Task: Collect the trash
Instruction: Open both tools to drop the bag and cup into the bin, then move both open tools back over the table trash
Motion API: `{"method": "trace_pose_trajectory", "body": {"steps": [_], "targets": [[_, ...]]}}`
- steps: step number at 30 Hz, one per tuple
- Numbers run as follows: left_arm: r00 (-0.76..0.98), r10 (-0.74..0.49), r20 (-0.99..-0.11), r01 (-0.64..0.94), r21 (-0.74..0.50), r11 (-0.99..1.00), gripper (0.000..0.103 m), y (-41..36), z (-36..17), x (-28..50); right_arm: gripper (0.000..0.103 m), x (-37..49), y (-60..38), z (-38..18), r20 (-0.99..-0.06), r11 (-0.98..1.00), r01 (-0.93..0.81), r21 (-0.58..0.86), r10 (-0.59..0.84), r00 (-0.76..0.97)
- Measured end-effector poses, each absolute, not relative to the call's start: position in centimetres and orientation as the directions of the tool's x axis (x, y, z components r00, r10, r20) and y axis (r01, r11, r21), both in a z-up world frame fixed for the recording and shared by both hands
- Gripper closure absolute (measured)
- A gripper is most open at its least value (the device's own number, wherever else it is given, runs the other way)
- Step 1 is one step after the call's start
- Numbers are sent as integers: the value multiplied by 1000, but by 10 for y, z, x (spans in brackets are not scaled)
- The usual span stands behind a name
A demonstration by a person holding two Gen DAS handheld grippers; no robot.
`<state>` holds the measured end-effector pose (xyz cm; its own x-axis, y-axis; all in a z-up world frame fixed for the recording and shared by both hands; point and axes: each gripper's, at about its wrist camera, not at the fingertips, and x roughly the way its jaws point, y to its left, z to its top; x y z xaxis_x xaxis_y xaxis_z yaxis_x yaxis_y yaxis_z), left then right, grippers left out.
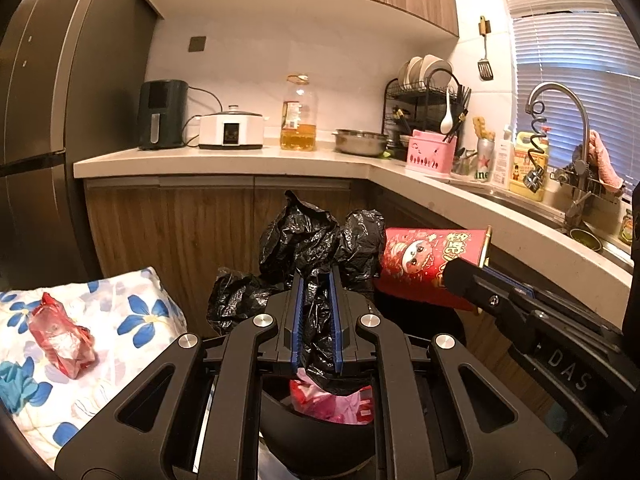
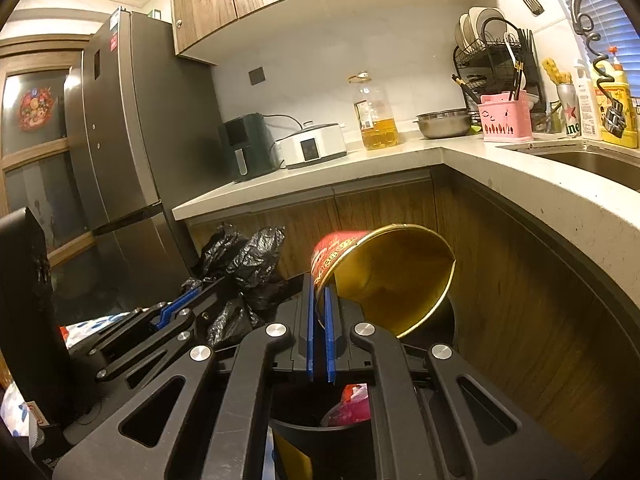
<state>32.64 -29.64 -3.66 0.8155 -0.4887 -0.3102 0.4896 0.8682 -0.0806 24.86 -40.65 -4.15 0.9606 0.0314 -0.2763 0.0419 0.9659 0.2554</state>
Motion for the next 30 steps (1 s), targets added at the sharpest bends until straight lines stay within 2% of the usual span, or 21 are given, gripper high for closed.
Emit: {"method": "trace_pose_trajectory", "body": {"steps": [5,8,11,13,15,19,24,30], "targets": [[809,-489,-327,495,-70,866,91,-300,-41,330,81,249,-411,-44,-281,963,54,263,23,959],[801,-492,-341,500,-71,863,87,-303,-44,333,79,248,-414,-45,-281,960,65,271,15,960],[794,-499,-348,508,-72,858,75,-305,-47,333,75,245,-418,-45,-278,956,77,283,5,961],[793,-500,-348,511,-67,857,61,-307,-48,332,75,242,-419,-46,-274,953,84,292,0,962],[796,-498,-343,509,-67,858,50,-305,-49,330,75,240,-419,-45,-271,951,87,296,-4,962],[808,-486,-334,485,-90,870,35,-297,-49,327,70,234,-417,-42,-263,950,94,297,-13,965],[832,-442,-335,432,-109,895,26,-278,-44,316,63,226,-410,-41,-257,952,96,290,-20,966],[873,-382,-302,368,-105,924,14,-253,-29,289,48,209,-399,-35,-237,959,102,264,-38,971]]}}
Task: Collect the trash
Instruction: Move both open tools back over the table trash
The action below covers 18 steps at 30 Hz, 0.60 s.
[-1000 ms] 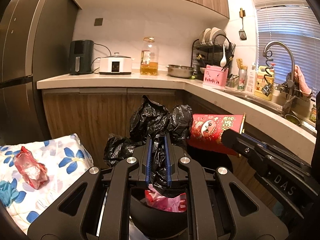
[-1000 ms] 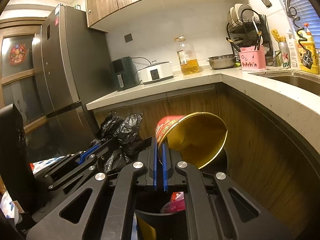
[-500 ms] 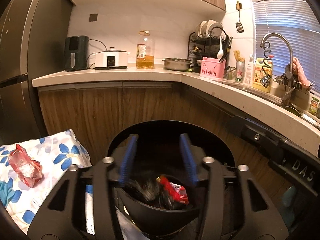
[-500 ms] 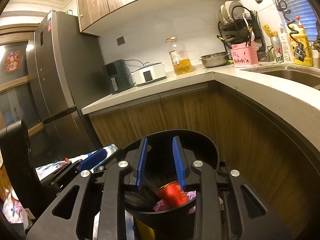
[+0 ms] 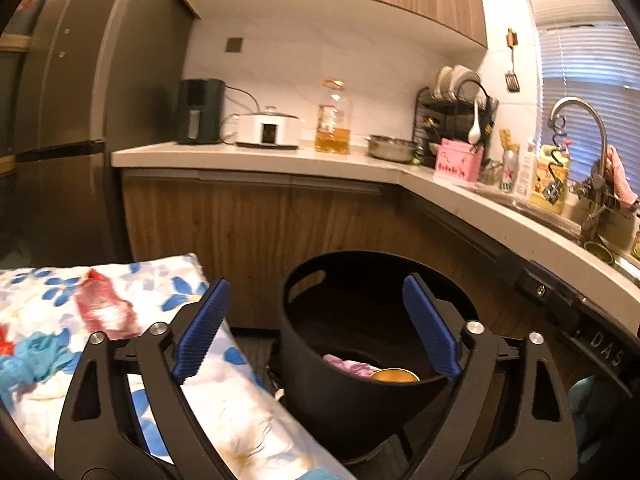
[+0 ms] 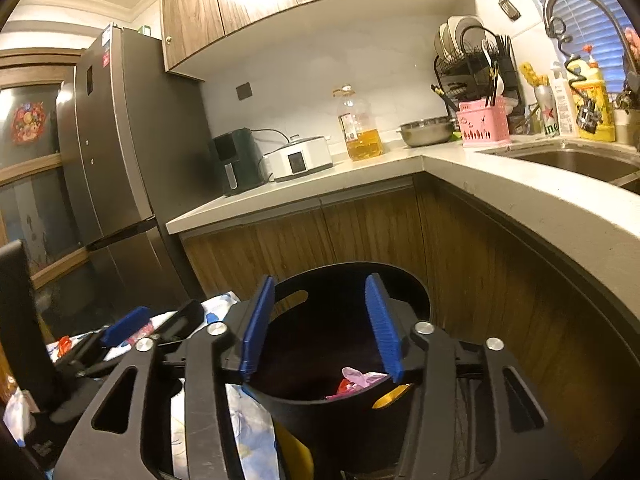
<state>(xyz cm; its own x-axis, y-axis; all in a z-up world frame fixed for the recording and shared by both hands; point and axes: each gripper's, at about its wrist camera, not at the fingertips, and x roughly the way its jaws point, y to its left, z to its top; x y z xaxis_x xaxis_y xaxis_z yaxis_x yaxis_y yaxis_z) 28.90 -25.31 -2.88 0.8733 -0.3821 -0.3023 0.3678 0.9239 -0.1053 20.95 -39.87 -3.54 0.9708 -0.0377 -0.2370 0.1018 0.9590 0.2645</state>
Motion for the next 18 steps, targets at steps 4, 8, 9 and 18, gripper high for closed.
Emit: {"method": "trace_pose_trajectory", "body": {"steps": [4,8,9,18], "targets": [[898,-341,-277,324,-108,940,6,-233,-21,264,36,196,-388,-32,-226,964,106,244,-50,973],[910,-312,-272,293,-109,950,6,-216,-17,244,31,181,-376,-28,-212,968,114,222,-67,975],[913,-303,-273,284,-106,953,6,-212,-17,240,30,178,-373,-28,-210,969,116,220,-69,975],[954,-146,-263,131,-73,989,6,-156,-27,199,29,159,-337,-29,-194,975,68,209,-27,981]]}}
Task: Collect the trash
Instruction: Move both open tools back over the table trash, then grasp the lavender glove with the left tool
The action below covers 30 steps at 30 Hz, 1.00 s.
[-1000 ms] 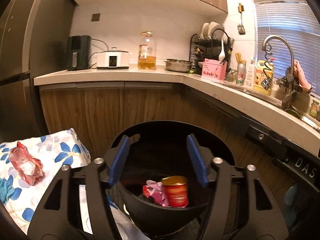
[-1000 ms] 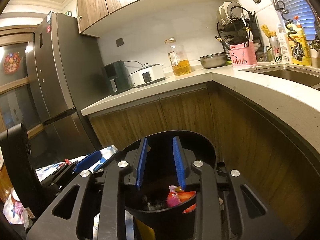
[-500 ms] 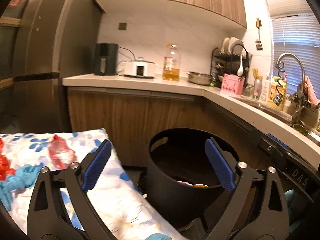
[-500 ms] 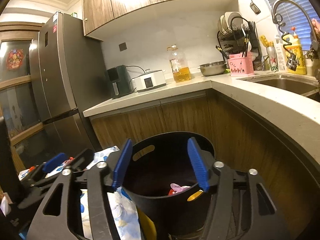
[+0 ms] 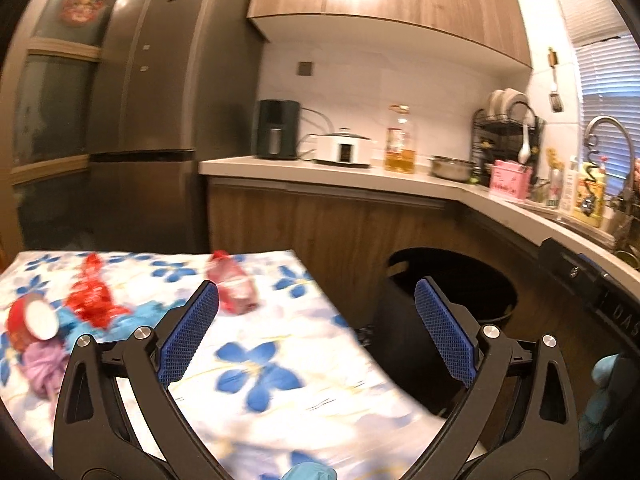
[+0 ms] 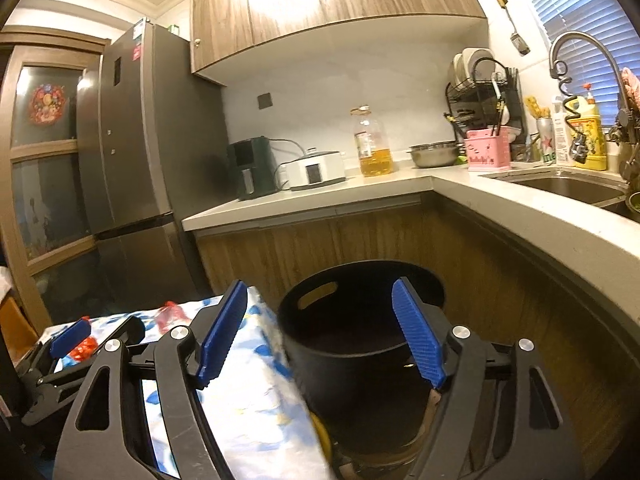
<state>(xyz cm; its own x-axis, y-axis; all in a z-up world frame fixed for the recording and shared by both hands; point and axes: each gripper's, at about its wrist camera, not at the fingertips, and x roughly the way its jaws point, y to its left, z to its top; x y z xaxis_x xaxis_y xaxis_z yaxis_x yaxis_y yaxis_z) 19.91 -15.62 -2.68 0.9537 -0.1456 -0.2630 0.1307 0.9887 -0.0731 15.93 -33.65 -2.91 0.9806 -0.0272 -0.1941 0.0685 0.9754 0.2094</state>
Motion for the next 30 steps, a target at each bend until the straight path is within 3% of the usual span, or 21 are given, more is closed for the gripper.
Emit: {"method": "trace_pose_trajectory", "body": {"steps": [16,24,30], "targets": [[925,270,-267,-280,1,960,6,-1,-57,146,29,154,-244,-45,-213,972,-110,207,154,965],[882,342,-326,-384,-74,920,11,61,-68,145,29,161,-192,-45,-223,958,-217,186,256,941],[842,323,-433,-394,-84,915,32,76,-84,163,29,166,-172,-45,-226,950,-259,174,294,929]]}}
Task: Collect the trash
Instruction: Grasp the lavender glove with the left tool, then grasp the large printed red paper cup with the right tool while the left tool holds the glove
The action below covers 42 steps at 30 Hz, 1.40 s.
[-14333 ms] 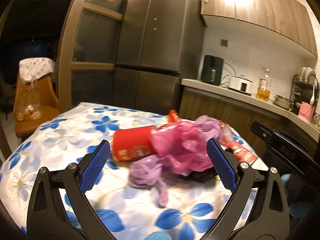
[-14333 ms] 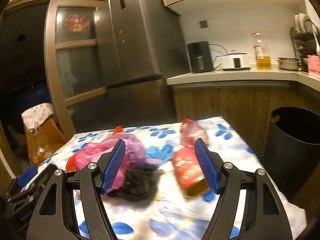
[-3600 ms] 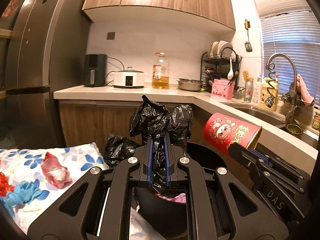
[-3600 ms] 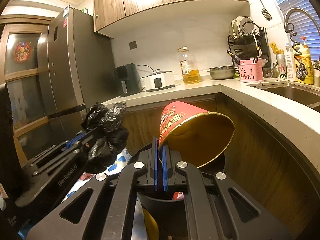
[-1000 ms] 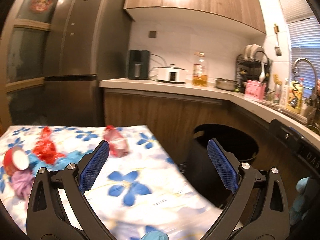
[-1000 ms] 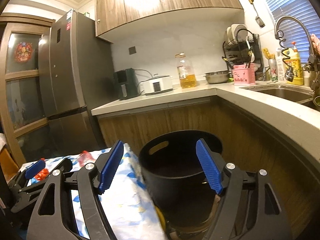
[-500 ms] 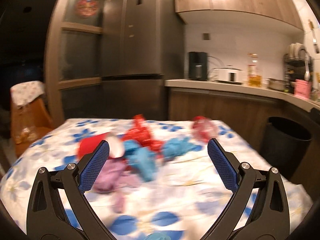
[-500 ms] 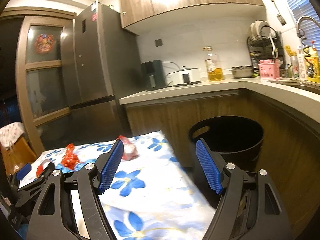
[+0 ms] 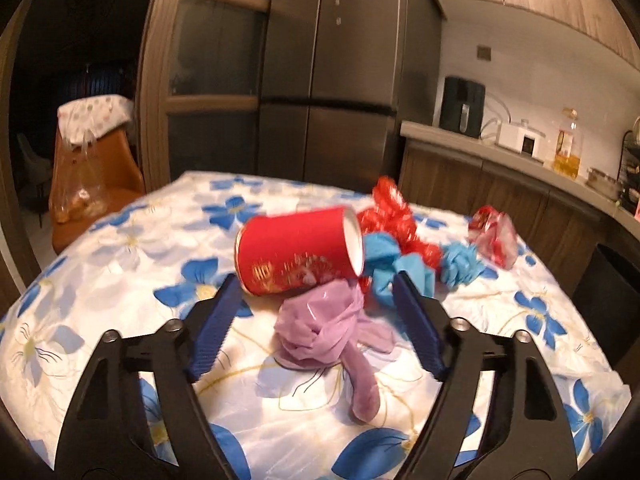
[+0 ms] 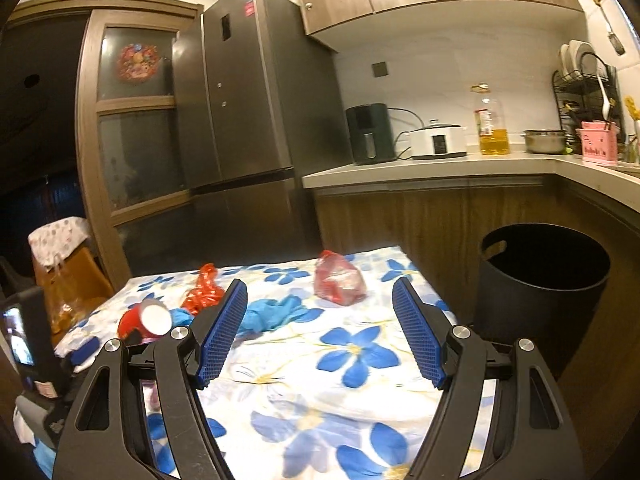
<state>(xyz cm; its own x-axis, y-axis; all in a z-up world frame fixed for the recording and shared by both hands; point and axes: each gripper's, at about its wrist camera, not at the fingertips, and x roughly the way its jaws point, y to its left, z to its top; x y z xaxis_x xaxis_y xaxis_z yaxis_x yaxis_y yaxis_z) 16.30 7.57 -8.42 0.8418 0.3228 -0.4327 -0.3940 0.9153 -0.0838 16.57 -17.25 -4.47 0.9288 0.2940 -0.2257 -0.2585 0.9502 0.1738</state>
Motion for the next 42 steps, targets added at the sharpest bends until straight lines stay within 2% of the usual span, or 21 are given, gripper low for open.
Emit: {"method": "trace_pose_trajectory", "body": {"steps": [5,7,8,10,13,17,27,34,42], "targets": [[805,289,-518,-384,-83,920,55,79,-100,179,29,168,-162,-46,-232,947,-275,168,309,922],[787,274,-553,-387,-97,917,68,84,-106,184,29,168,-159,-46,-234,946,-278,165,312,921],[781,268,-564,-388,-102,916,72,85,-109,185,29,169,-158,-46,-237,946,-281,164,314,919],[776,247,-581,-379,-116,918,85,87,-112,187,29,170,-153,-45,-242,945,-285,161,318,917],[780,207,-590,-347,-133,928,97,86,-115,187,29,171,-148,-46,-251,942,-296,156,328,911],[820,129,-558,-274,-186,944,100,84,-105,175,29,174,-137,-48,-266,938,-311,153,342,901],[873,27,-487,-140,-197,970,101,85,-77,117,30,182,-97,-63,-319,918,-368,148,396,861],[897,76,-436,-197,-240,951,101,117,-59,89,29,187,-64,-81,-377,896,-415,159,443,813],[896,147,-420,-280,-276,920,101,155,-55,70,29,183,-19,-90,-411,851,-497,171,520,749]]}}
